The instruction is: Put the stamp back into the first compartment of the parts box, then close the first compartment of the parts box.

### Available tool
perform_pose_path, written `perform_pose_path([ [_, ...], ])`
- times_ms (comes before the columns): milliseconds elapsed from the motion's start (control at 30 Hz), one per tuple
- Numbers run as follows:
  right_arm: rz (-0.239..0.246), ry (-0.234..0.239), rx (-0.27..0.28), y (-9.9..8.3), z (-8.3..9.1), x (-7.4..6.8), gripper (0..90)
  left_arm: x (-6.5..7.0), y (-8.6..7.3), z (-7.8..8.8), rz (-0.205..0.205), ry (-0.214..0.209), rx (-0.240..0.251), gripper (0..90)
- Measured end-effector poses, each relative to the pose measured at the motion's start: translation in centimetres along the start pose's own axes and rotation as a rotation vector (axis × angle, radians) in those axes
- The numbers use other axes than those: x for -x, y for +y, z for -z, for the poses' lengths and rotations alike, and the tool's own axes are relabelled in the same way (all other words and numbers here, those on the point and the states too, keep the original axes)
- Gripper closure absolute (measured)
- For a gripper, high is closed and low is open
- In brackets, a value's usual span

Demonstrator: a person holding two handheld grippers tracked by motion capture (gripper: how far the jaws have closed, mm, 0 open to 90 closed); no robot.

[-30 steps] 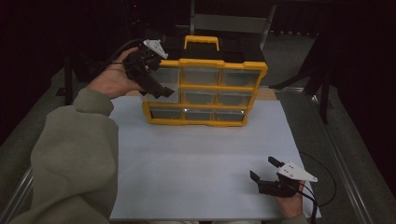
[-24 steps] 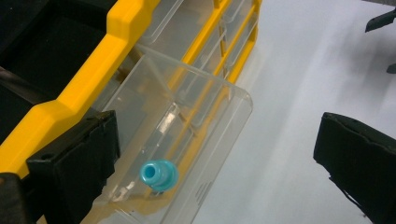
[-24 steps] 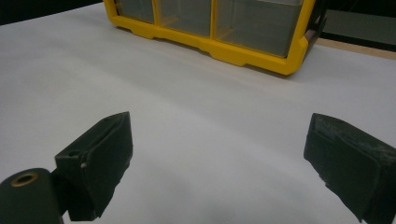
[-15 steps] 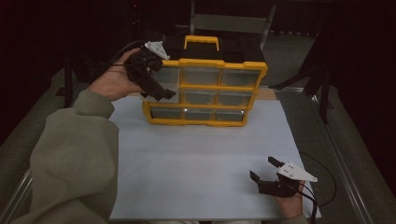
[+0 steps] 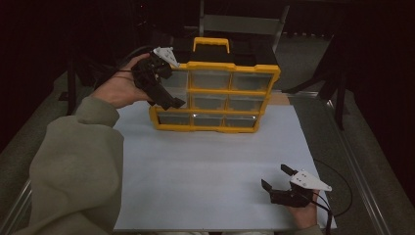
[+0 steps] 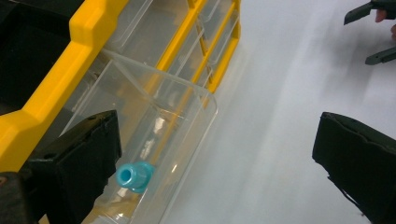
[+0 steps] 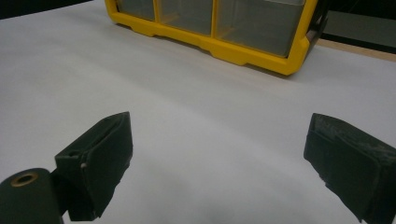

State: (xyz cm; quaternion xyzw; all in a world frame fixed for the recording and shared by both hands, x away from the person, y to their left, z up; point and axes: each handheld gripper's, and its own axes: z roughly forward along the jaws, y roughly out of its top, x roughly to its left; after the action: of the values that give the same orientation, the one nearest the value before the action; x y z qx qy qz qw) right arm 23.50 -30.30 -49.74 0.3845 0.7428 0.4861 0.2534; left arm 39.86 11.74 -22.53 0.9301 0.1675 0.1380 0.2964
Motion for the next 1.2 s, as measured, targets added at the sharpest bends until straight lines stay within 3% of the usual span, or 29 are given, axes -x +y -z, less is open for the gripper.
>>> perform_pose_path([
  [1200, 0.008, 0.000, -0.002, 0.02, -0.08, -0.10, 7.9, 0.91, -0.02, 0.33, -0.022, -0.026, 0.003, 9.2],
])
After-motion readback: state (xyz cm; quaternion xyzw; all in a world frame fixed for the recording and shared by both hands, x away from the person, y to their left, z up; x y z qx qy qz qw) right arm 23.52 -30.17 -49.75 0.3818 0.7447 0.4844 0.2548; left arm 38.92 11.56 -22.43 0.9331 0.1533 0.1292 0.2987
